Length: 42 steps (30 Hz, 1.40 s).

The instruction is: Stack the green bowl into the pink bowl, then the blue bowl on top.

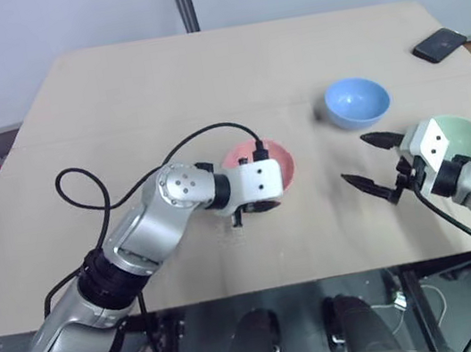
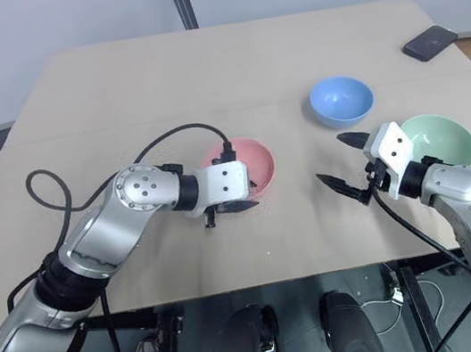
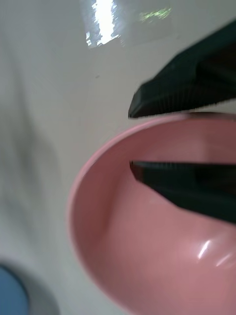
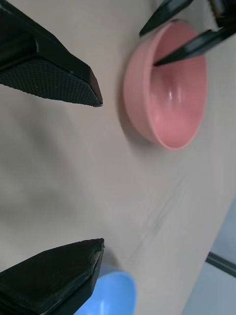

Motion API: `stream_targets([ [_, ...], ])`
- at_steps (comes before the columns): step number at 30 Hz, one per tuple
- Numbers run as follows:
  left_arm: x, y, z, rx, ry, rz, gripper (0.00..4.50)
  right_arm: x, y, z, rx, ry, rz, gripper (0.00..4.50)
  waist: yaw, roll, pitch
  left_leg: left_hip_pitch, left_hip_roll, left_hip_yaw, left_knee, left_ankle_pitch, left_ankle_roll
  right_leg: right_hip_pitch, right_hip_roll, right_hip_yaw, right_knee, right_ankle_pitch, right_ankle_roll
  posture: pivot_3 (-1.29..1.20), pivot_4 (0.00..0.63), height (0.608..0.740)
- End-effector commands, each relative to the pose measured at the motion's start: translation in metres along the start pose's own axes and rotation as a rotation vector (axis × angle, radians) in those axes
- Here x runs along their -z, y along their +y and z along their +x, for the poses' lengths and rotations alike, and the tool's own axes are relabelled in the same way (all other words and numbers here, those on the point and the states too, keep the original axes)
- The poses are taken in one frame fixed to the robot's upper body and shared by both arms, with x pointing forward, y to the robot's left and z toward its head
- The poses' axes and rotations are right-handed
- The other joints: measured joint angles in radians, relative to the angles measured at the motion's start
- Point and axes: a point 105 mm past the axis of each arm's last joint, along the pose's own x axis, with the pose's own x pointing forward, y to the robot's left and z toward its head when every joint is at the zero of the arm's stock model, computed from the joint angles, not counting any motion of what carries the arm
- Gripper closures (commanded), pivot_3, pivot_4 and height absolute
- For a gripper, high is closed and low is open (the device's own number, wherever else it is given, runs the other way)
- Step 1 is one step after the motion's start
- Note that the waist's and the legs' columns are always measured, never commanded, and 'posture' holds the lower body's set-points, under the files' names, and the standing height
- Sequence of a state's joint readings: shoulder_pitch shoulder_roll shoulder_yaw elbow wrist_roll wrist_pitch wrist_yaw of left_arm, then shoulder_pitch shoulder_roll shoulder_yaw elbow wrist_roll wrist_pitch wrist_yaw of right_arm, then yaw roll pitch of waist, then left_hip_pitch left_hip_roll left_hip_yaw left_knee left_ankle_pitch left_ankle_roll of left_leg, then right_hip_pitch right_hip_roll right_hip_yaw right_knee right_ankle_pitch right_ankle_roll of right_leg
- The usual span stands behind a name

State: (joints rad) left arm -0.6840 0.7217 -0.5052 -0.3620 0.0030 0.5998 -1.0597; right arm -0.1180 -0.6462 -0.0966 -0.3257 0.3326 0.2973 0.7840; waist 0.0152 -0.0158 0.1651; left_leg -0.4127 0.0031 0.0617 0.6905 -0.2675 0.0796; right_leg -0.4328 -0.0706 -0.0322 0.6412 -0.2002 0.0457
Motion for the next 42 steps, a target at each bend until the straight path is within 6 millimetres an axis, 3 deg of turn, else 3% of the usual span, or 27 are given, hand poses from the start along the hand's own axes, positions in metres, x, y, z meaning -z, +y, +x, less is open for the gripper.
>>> stream_targets([
  [1, -0.011, 0.017, -0.02, -0.11, -0.068, -0.009, 1.89, 0.0, -0.027, -0.014, 0.182, 0.074, -0.052, 0.0, -0.001, 0.0, 0.0, 0.0, 0.0, 0.0, 0.0, 0.001, -0.001, 0.0, 0.0, 0.0, 0.0, 0.0, 0.0, 0.0, 0.15, 0.739],
  [3, -0.013, 0.024, -0.032, -0.168, -0.135, -0.06, 1.89, 0.005, -0.047, -0.025, 0.352, 0.178, -0.108, 0.0, -0.001, 0.0, 0.0, -0.001, 0.0, 0.0, 0.0, 0.002, -0.004, -0.001, 0.0, 0.0, 0.0, 0.0, 0.0, 0.0, 0.15, 0.739],
  [6, -0.032, 0.028, -0.06, -0.256, -0.444, -0.106, 1.89, 0.007, -0.063, -0.042, 0.493, 0.25, -0.043, 0.0, -0.001, 0.0, 0.0, -0.002, 0.0, 0.001, 0.0, 0.002, -0.004, -0.003, 0.0, 0.001, 0.0, 0.0, 0.0, 0.0, 0.15, 0.739],
  [9, -0.015, 0.028, -0.078, -0.276, -0.453, -0.232, 1.89, 0.015, -0.068, -0.06, 0.581, 0.378, 0.024, 0.0, -0.002, 0.0, 0.0, -0.002, 0.001, 0.001, 0.0, 0.002, -0.004, -0.003, -0.001, 0.001, 0.0, 0.0, 0.0, 0.0, 0.15, 0.739],
  [13, -0.011, 0.012, -0.098, -0.147, -0.566, -0.336, 1.89, 0.034, -0.069, -0.07, 0.615, 0.507, 0.145, 0.0, -0.002, 0.001, 0.0, 0.0, 0.002, 0.001, 0.0, 0.003, -0.005, -0.002, 0.0, 0.0, 0.001, 0.0, 0.0, 0.0, 0.15, 0.739],
  [16, -0.007, 0.01, -0.106, -0.129, -0.572, -0.354, 1.86, 0.039, -0.07, -0.067, 0.599, 0.533, 0.2, 0.87, -0.002, 0.001, 0.0, -0.001, 0.001, 0.001, 0.0, 0.003, -0.005, -0.002, 0.0, 0.001, 0.0, 0.0, 0.0, 0.0, 0.15, 0.739],
  [21, -0.002, 0.01, -0.112, -0.155, -0.571, -0.375, 1.86, 0.034, -0.075, -0.06, 0.554, 0.538, 0.224, 3.34, -0.002, 0.001, 0.0, -0.001, 0.001, 0.001, 0.0, 0.003, -0.005, -0.002, 0.0, 0.001, 0.0, 0.0, 0.0, 0.0, 0.15, 0.739],
  [23, -0.004, 0.007, -0.112, -0.156, -0.587, -0.389, 1.36, 0.032, -0.077, -0.057, 0.541, 0.536, 0.207, 4.21, -0.002, 0.001, 0.0, -0.001, 0.001, 0.001, 0.0, 0.003, -0.005, -0.002, 0.0, 0.001, 0.0, 0.0, 0.0, 0.0, 0.15, 0.739],
  [24, -0.005, 0.006, -0.113, -0.147, -0.595, -0.405, 1.06, 0.031, -0.077, -0.057, 0.537, 0.535, 0.205, 4.5, -0.001, 0.0, 0.0, -0.001, 0.001, 0.001, 0.0, 0.003, -0.004, -0.002, 0.0, 0.001, 0.0, 0.0, 0.0, 0.0, 0.15, 0.739],
  [26, -0.004, 0.007, -0.113, -0.178, -0.587, -0.409, 0.11, 0.028, -0.078, -0.055, 0.529, 0.531, 0.192, 4.5, -0.001, 0.0, 0.0, -0.001, 0.001, 0.001, 0.0, 0.003, -0.004, -0.002, 0.0, 0.001, 0.0, 0.0, 0.0, 0.0, 0.15, 0.739],
  [28, 0.0, 0.013, -0.116, -0.228, -0.593, -0.434, 0.04, 0.024, -0.075, -0.051, 0.496, 0.518, 0.182, 4.5, -0.001, 0.0, 0.0, -0.001, 0.001, 0.001, 0.0, 0.003, -0.004, -0.002, 0.0, 0.001, 0.0, 0.0, 0.0, 0.0, 0.15, 0.739],
  [32, 0.002, 0.018, -0.123, -0.272, -0.627, -0.468, 0.04, 0.001, -0.059, -0.032, 0.359, 0.405, 0.14, 4.5, -0.003, 0.0, 0.0, -0.001, 0.001, 0.001, 0.0, 0.002, -0.004, -0.002, 0.0, 0.001, 0.0, 0.0, 0.0, 0.0, 0.15, 0.739],
  [37, 0.018, 0.011, -0.127, -0.299, -0.608, -0.507, 0.04, -0.069, 0.025, 0.018, -0.188, 0.047, 0.043, 4.5, -0.023, 0.001, 0.0, 0.0, 0.002, 0.001, -0.002, 0.002, -0.004, -0.003, 0.001, 0.001, 0.0, 0.0, 0.0, 0.0, 0.15, 0.739],
  [39, 0.023, 0.008, -0.126, -0.307, -0.597, -0.52, 0.04, -0.076, 0.043, 0.033, -0.303, 0.004, 0.054, 4.5, -0.027, 0.0, 0.0, 0.0, 0.002, 0.0, -0.002, 0.002, -0.004, -0.002, 0.001, 0.0, 0.0, 0.0, 0.0, 0.0, 0.15, 0.739],
  [42, 0.034, 0.008, -0.127, -0.337, -0.572, -0.547, 0.04, -0.069, 0.063, 0.053, -0.444, 0.018, -0.001, 4.5, -0.019, 0.0, 0.0, 0.0, 0.002, 0.0, -0.002, 0.002, -0.004, -0.002, 0.0, 0.0, 0.0, 0.0, 0.0, 0.0, 0.15, 0.739],
])
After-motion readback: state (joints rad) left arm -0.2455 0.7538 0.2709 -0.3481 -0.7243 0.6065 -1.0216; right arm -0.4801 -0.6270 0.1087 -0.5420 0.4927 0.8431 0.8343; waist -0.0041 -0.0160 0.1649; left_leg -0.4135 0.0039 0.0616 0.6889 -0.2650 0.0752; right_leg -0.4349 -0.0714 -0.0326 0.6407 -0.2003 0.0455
